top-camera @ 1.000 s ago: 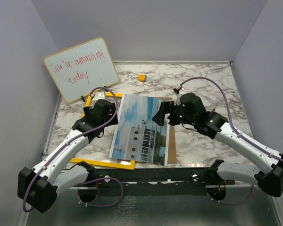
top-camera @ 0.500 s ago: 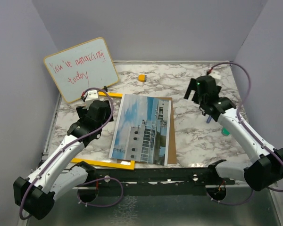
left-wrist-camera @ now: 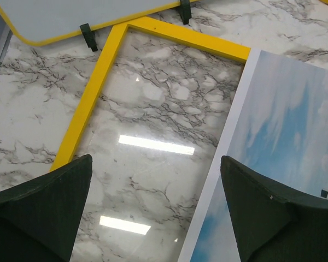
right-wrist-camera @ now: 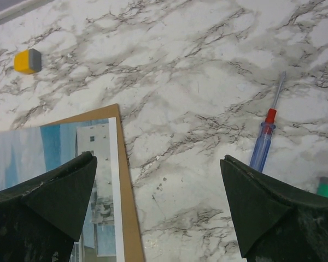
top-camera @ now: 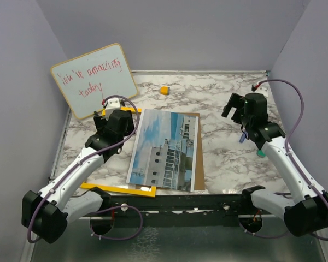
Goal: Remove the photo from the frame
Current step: Reset both arms
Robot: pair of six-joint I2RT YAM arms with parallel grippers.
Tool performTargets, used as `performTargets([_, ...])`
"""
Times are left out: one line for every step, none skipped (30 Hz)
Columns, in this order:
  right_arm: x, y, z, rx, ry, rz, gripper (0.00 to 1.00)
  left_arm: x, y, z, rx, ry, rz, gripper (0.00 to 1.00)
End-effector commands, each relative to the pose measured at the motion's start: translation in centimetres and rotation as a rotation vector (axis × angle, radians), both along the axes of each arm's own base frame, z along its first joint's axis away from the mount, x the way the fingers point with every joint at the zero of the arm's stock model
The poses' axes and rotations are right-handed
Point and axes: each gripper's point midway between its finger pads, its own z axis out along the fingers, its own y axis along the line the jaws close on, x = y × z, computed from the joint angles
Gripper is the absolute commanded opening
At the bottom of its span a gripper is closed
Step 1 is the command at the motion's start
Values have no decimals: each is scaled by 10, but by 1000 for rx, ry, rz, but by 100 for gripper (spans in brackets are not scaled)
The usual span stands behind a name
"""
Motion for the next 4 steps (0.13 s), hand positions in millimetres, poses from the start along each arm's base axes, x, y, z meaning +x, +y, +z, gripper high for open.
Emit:
performTargets([-7, 9, -16, -21, 52, 83, 100, -7, 13, -11, 95, 43, 11, 99])
performTargets([-8, 10, -16, -19, 50, 93, 100, -9, 18, -10, 105, 39, 33, 99])
performTargets([-9, 13, -15, -19, 42, 121, 100, -11, 21, -7, 102, 26, 49, 99])
performTargets([-9, 17, -13, -11, 30, 147, 100, -12, 22, -5, 92, 13, 56, 99])
